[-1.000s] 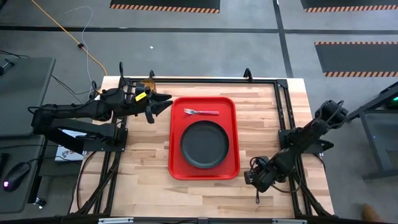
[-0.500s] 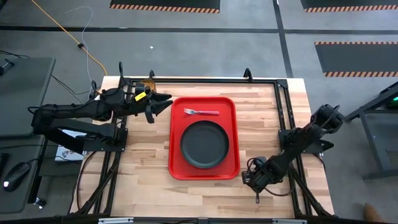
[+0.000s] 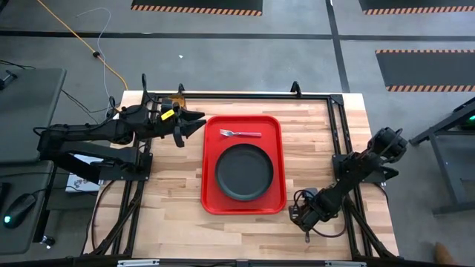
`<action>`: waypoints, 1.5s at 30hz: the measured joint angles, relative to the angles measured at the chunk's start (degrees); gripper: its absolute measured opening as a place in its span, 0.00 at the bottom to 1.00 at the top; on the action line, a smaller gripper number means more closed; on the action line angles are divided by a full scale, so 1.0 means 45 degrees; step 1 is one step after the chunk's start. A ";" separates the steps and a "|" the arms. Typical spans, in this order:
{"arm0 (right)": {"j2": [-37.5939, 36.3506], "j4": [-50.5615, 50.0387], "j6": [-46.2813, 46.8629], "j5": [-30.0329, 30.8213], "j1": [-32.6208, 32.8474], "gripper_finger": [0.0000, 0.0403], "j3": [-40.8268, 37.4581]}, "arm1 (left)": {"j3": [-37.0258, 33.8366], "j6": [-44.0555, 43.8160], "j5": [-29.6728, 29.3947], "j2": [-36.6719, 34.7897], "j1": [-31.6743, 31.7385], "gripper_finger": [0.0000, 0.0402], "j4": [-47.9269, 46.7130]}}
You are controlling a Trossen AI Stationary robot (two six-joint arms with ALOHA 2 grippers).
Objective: Pick and place plate/cup/fork/spoon on tray
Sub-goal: Put the black spoon on the top of the red tray
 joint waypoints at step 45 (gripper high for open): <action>0.4583 -0.2485 -3.4922 0.2877 -1.3395 0.00 1.2131 | 0.0005 0.0671 -0.0863 -0.0845 0.0000 0.47 0.5931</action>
